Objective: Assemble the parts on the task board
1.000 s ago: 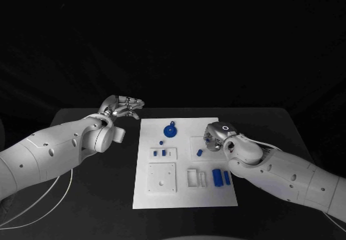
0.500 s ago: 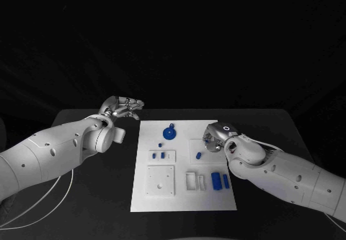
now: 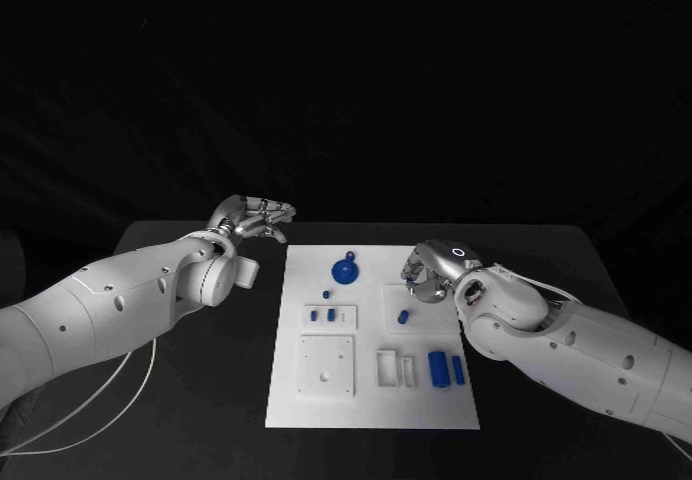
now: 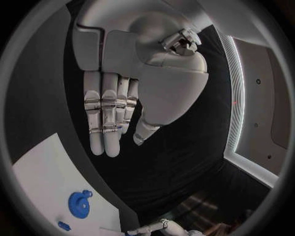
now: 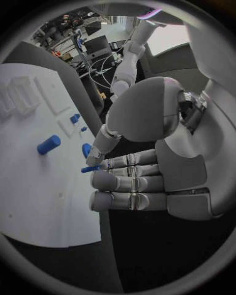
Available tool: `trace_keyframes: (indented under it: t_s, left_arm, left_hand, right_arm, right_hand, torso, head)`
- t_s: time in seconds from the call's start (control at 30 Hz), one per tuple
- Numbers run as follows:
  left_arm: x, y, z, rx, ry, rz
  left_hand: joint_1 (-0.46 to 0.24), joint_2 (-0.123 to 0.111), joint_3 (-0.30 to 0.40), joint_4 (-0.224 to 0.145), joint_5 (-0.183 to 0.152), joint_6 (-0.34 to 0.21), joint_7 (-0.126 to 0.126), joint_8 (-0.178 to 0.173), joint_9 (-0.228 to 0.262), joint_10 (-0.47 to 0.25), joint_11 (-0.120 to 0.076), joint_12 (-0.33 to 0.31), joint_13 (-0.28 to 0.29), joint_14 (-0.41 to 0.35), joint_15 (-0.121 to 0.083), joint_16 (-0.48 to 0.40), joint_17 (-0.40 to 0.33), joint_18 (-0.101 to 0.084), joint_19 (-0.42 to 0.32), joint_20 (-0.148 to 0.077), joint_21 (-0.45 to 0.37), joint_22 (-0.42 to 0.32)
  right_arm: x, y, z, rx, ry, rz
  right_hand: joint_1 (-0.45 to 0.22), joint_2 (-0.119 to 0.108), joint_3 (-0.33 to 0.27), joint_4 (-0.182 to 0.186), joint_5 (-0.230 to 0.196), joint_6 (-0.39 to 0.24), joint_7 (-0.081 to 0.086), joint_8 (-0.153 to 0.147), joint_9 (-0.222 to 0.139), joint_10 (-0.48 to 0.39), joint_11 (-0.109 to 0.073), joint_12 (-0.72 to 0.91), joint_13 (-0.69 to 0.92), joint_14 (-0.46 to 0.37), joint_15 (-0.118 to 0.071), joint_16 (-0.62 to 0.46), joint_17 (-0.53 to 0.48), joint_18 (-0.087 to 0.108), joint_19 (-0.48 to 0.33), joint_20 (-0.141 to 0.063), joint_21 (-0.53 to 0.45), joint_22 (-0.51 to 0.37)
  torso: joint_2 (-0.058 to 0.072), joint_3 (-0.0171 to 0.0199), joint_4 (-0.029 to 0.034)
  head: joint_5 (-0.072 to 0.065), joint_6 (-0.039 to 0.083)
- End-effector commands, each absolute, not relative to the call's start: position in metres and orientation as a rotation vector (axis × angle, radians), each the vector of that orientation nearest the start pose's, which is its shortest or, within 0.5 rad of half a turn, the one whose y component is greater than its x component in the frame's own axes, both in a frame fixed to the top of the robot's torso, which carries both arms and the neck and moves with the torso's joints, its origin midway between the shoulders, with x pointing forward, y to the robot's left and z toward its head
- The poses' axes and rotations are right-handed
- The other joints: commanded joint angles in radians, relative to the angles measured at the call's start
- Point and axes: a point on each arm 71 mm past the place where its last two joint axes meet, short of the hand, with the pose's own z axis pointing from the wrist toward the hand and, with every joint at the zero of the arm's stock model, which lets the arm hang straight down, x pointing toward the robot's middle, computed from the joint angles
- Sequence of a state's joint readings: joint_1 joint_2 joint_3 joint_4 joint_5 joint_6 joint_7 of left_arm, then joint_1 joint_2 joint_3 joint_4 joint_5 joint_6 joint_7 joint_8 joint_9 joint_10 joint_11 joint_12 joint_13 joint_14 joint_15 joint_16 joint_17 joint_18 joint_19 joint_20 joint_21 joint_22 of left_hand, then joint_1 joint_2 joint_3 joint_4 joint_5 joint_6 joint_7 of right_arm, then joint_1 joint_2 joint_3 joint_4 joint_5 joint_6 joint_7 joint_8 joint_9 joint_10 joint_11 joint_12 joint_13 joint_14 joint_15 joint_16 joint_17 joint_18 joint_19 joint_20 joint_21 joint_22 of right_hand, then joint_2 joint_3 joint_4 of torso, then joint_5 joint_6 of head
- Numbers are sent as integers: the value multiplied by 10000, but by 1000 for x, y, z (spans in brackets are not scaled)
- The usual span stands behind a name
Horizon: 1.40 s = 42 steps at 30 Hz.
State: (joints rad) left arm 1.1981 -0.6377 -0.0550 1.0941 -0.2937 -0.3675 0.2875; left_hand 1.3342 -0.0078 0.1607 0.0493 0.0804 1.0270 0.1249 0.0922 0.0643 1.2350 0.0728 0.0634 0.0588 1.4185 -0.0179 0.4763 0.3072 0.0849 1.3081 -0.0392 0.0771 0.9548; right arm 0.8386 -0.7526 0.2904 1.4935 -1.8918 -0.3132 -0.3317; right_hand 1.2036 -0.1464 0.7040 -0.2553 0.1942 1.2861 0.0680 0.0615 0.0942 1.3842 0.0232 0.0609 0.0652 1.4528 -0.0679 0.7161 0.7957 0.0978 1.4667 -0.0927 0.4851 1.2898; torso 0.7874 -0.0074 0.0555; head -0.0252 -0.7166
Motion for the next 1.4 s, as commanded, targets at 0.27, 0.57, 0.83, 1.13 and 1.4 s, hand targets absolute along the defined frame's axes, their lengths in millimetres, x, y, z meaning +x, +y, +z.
trace_keyframes:
  t_s: [0.27,0.57,0.83,1.13,1.4]
  left_arm:
    - [558,230,-210,-9155,14609,-11735]
    - [551,214,-214,-9073,14777,-11927]
    - [549,204,-216,-8922,14891,-12086]
    - [549,199,-215,-8600,14987,-12122]
    - [549,196,-216,-8542,15072,-12191]
  left_hand:
    - [10,87,-66,11,-11,-73,-1,2,-5,-103,-4,-23,13,-3,64,-19,12,-116,-1,85,17,-25]
    - [32,90,-72,-1,13,-137,22,-8,-5,-197,19,-26,11,45,62,25,39,-88,64,82,69,-16]
    - [67,121,-48,-23,24,-56,-9,44,2,-206,15,-25,11,24,64,19,40,-83,40,90,68,-11]
    - [61,113,-52,-23,20,-58,-4,37,-8,-239,25,-28,10,25,67,23,43,-82,37,91,73,-4]
    - [61,119,-51,-30,22,-62,0,27,-6,-259,31,-26,11,13,72,20,46,-78,26,97,79,7]
  right_arm:
    - [439,-150,-231,-1215,15133,6849]
    - [419,-128,-253,-1021,15057,7721]
    - [408,-116,-274,-1018,15157,7783]
    - [399,-105,-296,-1153,15429,7680]
    - [394,-98,-304,-1160,15569,7758]
  right_hand:
    - [107,116,-52,115,113,8,19,25,7,154,-107,12,5,18,-71,-8,-42,146,390,-52,-260,-16]
    - [161,145,-97,122,75,-3,21,27,2,142,-104,12,4,22,-66,-21,-49,193,400,-44,-340,-22]
    - [194,140,-107,132,53,7,19,30,4,154,-105,12,4,28,-66,-10,-41,218,412,-41,-327,-5]
    - [228,121,-77,154,-24,10,19,27,3,157,-104,11,3,28,-64,6,-31,229,417,-35,-317,20]
    - [235,110,-75,160,-9,19,17,29,3,166,-106,11,3,29,-65,12,-33,242,422,-34,-342,19]
  torso:
    - [-45,-10,59]
    - [-88,-59,87]
    - [-100,-74,72]
    - [-90,-63,55]
    - [-90,-67,68]
  head:
    - [496,63]
    - [924,-152]
    - [1414,-361]
    - [1735,-553]
    - [1906,-672]
